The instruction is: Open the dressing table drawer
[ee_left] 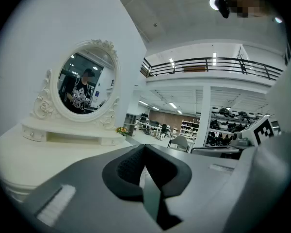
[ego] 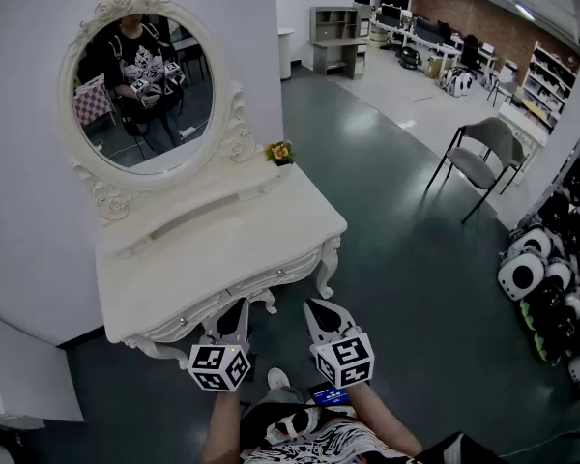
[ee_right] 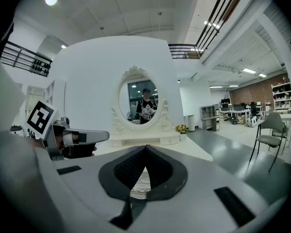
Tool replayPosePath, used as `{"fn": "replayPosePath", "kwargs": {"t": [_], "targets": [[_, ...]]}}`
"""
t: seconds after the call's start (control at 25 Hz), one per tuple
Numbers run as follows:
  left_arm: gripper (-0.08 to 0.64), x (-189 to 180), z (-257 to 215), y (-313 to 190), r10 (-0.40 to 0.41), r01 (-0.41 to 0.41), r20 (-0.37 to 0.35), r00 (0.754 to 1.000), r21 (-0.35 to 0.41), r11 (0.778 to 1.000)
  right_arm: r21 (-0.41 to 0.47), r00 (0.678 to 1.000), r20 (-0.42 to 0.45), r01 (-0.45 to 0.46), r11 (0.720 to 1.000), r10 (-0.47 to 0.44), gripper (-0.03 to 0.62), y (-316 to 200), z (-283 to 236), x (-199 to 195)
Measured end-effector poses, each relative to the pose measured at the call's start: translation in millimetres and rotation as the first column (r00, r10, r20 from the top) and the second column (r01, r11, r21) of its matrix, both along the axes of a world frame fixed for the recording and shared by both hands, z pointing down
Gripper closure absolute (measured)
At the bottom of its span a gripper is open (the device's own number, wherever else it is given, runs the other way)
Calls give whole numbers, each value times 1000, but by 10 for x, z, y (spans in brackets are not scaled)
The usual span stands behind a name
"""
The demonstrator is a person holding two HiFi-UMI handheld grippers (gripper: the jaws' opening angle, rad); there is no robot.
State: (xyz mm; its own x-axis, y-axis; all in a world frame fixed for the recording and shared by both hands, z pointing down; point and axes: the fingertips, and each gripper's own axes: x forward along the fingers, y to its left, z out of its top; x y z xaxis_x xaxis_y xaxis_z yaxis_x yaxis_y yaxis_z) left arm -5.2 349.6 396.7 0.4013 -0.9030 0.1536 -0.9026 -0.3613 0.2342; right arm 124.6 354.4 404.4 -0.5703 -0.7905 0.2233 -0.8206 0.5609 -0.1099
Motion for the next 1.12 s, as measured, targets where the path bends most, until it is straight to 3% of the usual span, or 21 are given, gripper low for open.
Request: {"fn": "replayPosePath", "kwargs": {"t": [0.6,0.68,0.88,1.12], "targets": [[557,115,106,-160,-9,10,51,999,-20,1000,-36,998,29,-49,998,50,589,-193,130,199],[512,96,167,-272,-13,15,40,999,-27,1000,-51,998,34,-45,998,47,522,-296,181,186],[504,-13,322,-758,-26,28,47,999,-39,999,-78,999,8,-43,996,44,512,-777,358,86],[534,-418,545,-1783,-38,40,40,998,-61,997,-121,998,-31,-59,991,56,502,-1778,600,-235]]}}
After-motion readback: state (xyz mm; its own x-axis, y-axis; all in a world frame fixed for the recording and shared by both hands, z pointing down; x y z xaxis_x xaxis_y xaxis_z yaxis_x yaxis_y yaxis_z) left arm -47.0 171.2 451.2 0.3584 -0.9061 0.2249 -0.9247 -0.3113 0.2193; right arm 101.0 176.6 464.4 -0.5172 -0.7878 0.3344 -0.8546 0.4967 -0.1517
